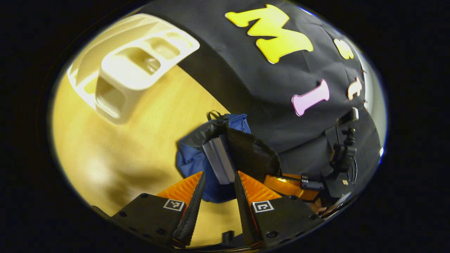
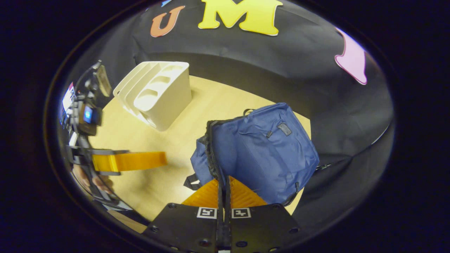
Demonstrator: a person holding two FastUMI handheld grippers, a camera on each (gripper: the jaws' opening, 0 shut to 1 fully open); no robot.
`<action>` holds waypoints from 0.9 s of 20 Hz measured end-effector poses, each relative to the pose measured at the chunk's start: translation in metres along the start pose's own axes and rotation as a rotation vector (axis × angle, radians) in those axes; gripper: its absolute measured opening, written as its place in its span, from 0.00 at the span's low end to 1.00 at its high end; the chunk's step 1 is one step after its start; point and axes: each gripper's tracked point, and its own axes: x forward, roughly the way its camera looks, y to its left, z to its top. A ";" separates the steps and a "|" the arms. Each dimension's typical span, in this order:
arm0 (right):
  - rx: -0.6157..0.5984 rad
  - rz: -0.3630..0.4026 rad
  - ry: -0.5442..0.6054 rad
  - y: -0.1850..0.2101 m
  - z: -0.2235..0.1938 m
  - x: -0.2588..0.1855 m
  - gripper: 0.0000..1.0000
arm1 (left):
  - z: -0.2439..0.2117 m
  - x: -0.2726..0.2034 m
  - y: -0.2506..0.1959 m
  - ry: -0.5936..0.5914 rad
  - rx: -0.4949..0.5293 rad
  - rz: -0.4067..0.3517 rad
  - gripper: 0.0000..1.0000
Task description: Open the schoolbag, grab two books from the bookshelf and put them into the schoolbag.
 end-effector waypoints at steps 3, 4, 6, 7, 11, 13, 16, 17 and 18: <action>0.067 -0.031 -0.008 0.011 -0.010 0.008 0.01 | 0.027 -0.047 0.005 -0.037 0.084 0.039 0.55; 0.072 -0.045 -0.009 0.014 -0.015 0.011 0.01 | 0.041 -0.057 0.005 -0.057 0.094 0.051 0.56; 0.084 -0.062 -0.018 0.020 -0.021 0.018 0.01 | 0.063 -0.081 0.004 -0.093 0.124 0.069 0.55; 0.090 -0.070 -0.016 0.023 -0.025 0.021 0.01 | 0.074 -0.095 0.004 -0.117 0.148 0.083 0.56; 0.128 -0.113 -0.034 0.031 -0.031 0.026 0.04 | 0.123 -0.165 0.018 -0.239 0.270 0.161 0.55; 0.148 -0.144 -0.049 0.028 -0.029 0.025 0.06 | 0.145 -0.190 0.025 -0.291 0.360 0.224 0.55; 0.168 -0.175 -0.088 0.031 -0.024 0.018 0.09 | 0.161 -0.217 0.030 -0.306 0.480 0.277 0.55; 0.173 -0.189 -0.099 0.030 -0.023 0.017 0.16 | 0.165 -0.225 0.032 -0.305 0.515 0.293 0.55; 0.182 -0.206 -0.107 0.027 -0.022 0.014 0.16 | 0.172 -0.232 0.036 -0.320 0.556 0.316 0.56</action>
